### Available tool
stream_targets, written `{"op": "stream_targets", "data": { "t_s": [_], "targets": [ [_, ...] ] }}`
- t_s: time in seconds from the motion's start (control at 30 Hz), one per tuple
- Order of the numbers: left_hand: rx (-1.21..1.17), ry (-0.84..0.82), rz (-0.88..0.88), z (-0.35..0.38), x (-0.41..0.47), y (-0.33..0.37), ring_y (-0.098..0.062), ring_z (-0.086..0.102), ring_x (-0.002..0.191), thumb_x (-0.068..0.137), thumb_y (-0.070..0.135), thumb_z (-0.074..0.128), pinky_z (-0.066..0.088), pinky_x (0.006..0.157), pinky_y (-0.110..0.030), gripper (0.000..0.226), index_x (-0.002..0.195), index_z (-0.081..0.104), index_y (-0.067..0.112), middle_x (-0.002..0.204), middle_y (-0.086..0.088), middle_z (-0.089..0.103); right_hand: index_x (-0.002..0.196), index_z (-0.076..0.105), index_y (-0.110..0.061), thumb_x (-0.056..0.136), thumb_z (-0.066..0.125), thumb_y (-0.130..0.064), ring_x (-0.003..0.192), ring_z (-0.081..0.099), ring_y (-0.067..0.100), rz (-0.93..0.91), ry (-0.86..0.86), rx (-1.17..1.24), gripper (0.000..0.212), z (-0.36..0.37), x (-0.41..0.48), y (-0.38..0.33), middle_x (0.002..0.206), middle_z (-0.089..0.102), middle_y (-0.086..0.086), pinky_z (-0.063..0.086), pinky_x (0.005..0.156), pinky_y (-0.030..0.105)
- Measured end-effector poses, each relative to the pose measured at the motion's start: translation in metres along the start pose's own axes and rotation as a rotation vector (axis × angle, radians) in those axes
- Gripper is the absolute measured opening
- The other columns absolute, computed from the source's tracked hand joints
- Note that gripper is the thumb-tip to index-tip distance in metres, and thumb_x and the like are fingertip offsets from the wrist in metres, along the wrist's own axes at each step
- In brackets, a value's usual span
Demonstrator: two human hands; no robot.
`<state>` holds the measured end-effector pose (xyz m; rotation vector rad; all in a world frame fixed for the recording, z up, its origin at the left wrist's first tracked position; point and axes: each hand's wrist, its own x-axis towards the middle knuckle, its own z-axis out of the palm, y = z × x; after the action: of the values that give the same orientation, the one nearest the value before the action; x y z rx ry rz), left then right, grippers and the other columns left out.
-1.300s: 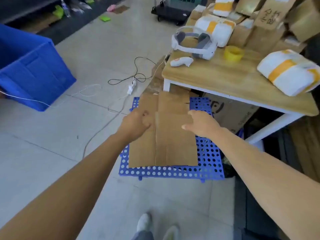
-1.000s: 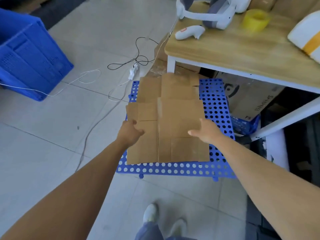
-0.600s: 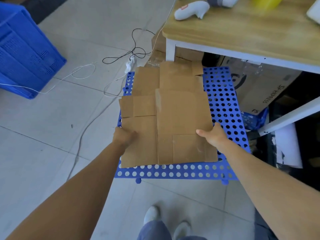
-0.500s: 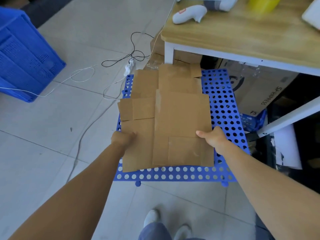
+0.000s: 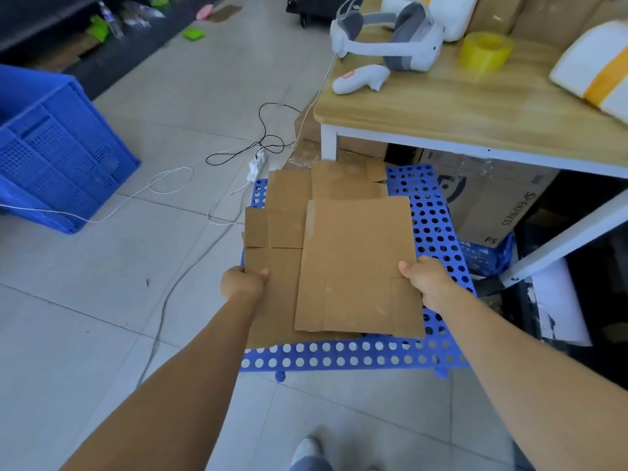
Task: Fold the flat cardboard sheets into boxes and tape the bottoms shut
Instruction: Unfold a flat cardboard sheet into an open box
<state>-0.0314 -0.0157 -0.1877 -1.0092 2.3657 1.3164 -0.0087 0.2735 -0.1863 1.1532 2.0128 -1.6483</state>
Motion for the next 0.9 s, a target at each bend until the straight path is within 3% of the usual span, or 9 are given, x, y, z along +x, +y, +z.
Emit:
{"op": "stream_targets", "data": {
  "t_s": [0.1, 0.17, 0.33, 0.5, 0.63, 0.7, 0.8, 0.9],
  "targets": [
    [-0.050, -0.028, 0.000, -0.006, -0.003, 0.005, -0.033, 0.061, 0.101, 0.086, 0.022, 0.068, 0.050, 0.086, -0.040, 0.034, 0.111, 0.058, 0.002, 0.107, -0.013, 0.064, 0.112, 0.055, -0.004, 0.098, 0.051, -0.017, 0.109, 0.056, 0.034, -0.015, 0.027, 0.018, 0.019, -0.001, -0.007, -0.002, 0.120, 0.057, 0.017, 0.046, 0.095, 0.050],
    [-0.084, -0.045, 0.023, -0.012, -0.008, 0.010, -0.033, 0.062, 0.098, 0.086, 0.021, 0.066, 0.050, 0.086, -0.040, 0.021, 0.100, 0.058, 0.007, 0.104, -0.013, 0.065, 0.110, 0.056, -0.004, 0.098, 0.050, -0.018, 0.108, 0.056, 0.032, -0.030, 0.045, 0.028, 0.019, -0.004, -0.013, -0.006, 0.119, 0.058, 0.016, 0.046, 0.096, 0.047],
    [-0.155, -0.053, 0.072, -0.037, -0.034, 0.043, -0.031, 0.063, 0.091, 0.088, 0.020, 0.064, 0.052, 0.088, -0.044, 0.012, 0.092, 0.060, 0.009, 0.103, -0.015, 0.067, 0.098, 0.056, -0.011, 0.099, 0.048, -0.018, 0.092, 0.054, 0.025, -0.094, 0.074, 0.085, 0.011, -0.022, -0.047, -0.039, 0.104, 0.057, 0.008, 0.046, 0.082, 0.038],
    [-0.185, -0.064, 0.180, -0.068, -0.082, 0.110, -0.027, 0.059, 0.086, 0.089, 0.021, 0.063, 0.049, 0.081, -0.036, 0.023, 0.104, 0.063, 0.004, 0.093, -0.009, 0.062, 0.094, 0.058, -0.014, 0.099, 0.046, -0.017, 0.094, 0.055, 0.028, -0.183, 0.136, 0.111, 0.013, -0.069, -0.100, -0.091, 0.098, 0.057, 0.008, 0.047, 0.089, 0.044],
    [-0.196, -0.115, 0.281, -0.081, -0.132, 0.172, -0.021, 0.057, 0.073, 0.090, 0.019, 0.061, 0.045, 0.071, -0.031, 0.013, 0.081, 0.056, 0.011, 0.085, -0.005, 0.061, 0.095, 0.059, -0.015, 0.099, 0.047, -0.018, 0.090, 0.055, 0.026, -0.246, 0.224, 0.158, 0.013, -0.125, -0.149, -0.125, 0.100, 0.058, 0.007, 0.047, 0.084, 0.041],
    [-0.206, -0.174, 0.343, -0.080, -0.156, 0.202, -0.022, 0.059, 0.077, 0.089, 0.019, 0.062, 0.049, 0.070, -0.030, 0.012, 0.083, 0.060, 0.008, 0.082, -0.002, 0.063, 0.098, 0.060, -0.014, 0.099, 0.048, -0.018, 0.096, 0.057, 0.028, -0.283, 0.273, 0.198, 0.013, -0.156, -0.170, -0.134, 0.105, 0.060, 0.008, 0.048, 0.091, 0.043],
    [-0.173, -0.274, 0.423, -0.068, -0.189, 0.239, -0.028, 0.062, 0.100, 0.089, 0.022, 0.062, 0.050, 0.090, -0.039, 0.029, 0.109, 0.062, 0.001, 0.108, -0.010, 0.065, 0.105, 0.064, -0.009, 0.098, 0.049, -0.017, 0.107, 0.057, 0.030, -0.323, 0.368, 0.252, 0.018, -0.200, -0.202, -0.135, 0.114, 0.062, 0.012, 0.045, 0.098, 0.045],
    [-0.150, -0.389, 0.503, -0.047, -0.220, 0.269, -0.032, 0.059, 0.109, 0.091, 0.022, 0.060, 0.048, 0.096, -0.046, 0.022, 0.106, 0.063, 0.005, 0.117, -0.012, 0.063, 0.098, 0.066, -0.008, 0.097, 0.049, -0.017, 0.094, 0.056, 0.023, -0.328, 0.500, 0.303, 0.019, -0.241, -0.234, -0.124, 0.097, 0.061, 0.004, 0.047, 0.082, 0.036]
  ]
}}
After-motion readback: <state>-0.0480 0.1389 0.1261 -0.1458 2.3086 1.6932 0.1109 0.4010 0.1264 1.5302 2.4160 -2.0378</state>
